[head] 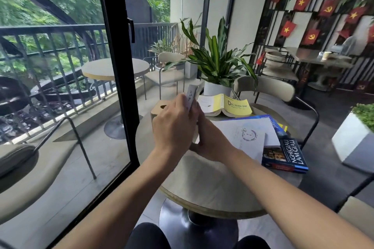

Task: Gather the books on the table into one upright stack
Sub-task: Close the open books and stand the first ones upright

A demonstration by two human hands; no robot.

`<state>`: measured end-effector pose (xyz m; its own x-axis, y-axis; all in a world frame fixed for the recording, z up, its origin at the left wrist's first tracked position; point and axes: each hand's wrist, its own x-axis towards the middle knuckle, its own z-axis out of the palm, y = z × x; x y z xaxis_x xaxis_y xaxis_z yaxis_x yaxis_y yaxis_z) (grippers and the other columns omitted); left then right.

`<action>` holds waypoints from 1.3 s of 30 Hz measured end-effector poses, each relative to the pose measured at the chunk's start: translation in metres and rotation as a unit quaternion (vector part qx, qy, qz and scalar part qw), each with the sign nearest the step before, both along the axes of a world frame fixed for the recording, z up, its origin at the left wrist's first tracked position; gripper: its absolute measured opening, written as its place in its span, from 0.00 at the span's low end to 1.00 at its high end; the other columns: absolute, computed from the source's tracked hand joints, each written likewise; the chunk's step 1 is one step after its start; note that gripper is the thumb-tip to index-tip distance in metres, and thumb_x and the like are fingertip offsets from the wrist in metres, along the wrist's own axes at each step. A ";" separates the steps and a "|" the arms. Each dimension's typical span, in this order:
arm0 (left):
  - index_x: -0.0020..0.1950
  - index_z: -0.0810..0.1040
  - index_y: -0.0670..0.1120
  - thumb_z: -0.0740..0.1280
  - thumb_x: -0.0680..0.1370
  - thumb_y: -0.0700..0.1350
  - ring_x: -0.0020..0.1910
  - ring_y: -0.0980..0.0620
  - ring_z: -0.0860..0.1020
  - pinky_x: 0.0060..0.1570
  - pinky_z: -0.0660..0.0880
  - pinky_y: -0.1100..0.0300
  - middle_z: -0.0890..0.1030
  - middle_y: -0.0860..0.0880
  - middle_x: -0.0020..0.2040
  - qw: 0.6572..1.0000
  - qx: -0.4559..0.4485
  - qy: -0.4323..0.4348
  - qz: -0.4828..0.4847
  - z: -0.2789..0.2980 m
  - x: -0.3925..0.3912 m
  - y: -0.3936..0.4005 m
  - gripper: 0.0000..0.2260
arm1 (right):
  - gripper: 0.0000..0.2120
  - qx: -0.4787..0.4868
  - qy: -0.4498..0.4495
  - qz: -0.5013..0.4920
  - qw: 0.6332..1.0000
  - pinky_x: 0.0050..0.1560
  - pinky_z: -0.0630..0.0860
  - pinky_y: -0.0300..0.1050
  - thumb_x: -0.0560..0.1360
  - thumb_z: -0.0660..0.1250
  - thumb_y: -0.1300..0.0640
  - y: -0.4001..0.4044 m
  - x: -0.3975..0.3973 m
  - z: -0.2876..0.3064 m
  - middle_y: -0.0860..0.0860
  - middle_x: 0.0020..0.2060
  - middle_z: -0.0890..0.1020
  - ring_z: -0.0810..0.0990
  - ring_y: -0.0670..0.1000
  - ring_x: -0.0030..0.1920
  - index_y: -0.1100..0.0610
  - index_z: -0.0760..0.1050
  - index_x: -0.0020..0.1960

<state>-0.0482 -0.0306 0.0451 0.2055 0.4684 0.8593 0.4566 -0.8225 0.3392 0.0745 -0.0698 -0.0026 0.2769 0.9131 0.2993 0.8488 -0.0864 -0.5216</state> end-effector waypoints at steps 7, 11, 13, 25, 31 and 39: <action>0.46 0.75 0.39 0.63 0.79 0.47 0.31 0.41 0.77 0.26 0.65 0.57 0.77 0.43 0.34 0.997 -0.011 -0.042 -0.068 -0.055 0.008 0.012 0.11 | 0.58 -0.026 -0.017 -0.012 0.999 0.59 0.75 0.60 0.63 0.69 0.38 0.012 0.005 -0.009 0.54 0.70 0.69 0.70 0.58 0.68 0.47 0.32 0.77; 0.55 0.69 0.47 0.62 0.81 0.50 0.33 0.42 0.77 0.29 0.65 0.57 0.81 0.44 0.38 0.992 -0.076 -0.048 -0.091 -0.065 0.009 0.008 0.08 | 0.55 -0.039 -0.043 -0.010 0.998 0.58 0.74 0.59 0.67 0.67 0.39 0.006 0.009 -0.012 0.54 0.71 0.69 0.69 0.58 0.67 0.49 0.31 0.77; 0.58 0.73 0.47 0.65 0.79 0.51 0.36 0.40 0.79 0.32 0.64 0.57 0.83 0.44 0.40 0.988 -0.124 -0.030 -0.082 -0.071 0.010 0.011 0.12 | 0.57 -0.061 -0.070 -0.011 0.996 0.56 0.74 0.57 0.68 0.72 0.45 0.003 0.011 -0.016 0.52 0.73 0.66 0.68 0.57 0.66 0.45 0.29 0.76; 0.75 0.68 0.47 0.68 0.74 0.46 0.50 0.37 0.80 0.43 0.74 0.49 0.84 0.43 0.52 0.967 -0.232 0.069 -0.084 -0.090 0.010 0.016 0.29 | 0.46 -0.047 -0.183 -0.064 0.980 0.64 0.65 0.51 0.73 0.69 0.55 -0.017 0.026 -0.030 0.52 0.73 0.66 0.65 0.56 0.70 0.47 0.41 0.79; 0.74 0.70 0.46 0.69 0.74 0.43 0.44 0.38 0.81 0.39 0.75 0.50 0.84 0.43 0.50 0.967 -0.229 0.076 -0.076 -0.107 0.009 0.009 0.28 | 0.43 -0.092 -0.235 -0.247 0.936 0.67 0.62 0.56 0.74 0.63 0.41 -0.046 0.065 -0.022 0.55 0.78 0.54 0.57 0.58 0.75 0.52 0.43 0.79; 0.73 0.71 0.42 0.70 0.75 0.40 0.39 0.33 0.80 0.35 0.75 0.48 0.84 0.38 0.47 0.966 -0.241 0.074 -0.056 -0.112 0.020 0.009 0.26 | 0.42 -0.176 -0.217 -0.344 0.896 0.67 0.58 0.58 0.71 0.52 0.27 -0.068 0.084 -0.032 0.58 0.76 0.58 0.58 0.60 0.73 0.50 0.53 0.78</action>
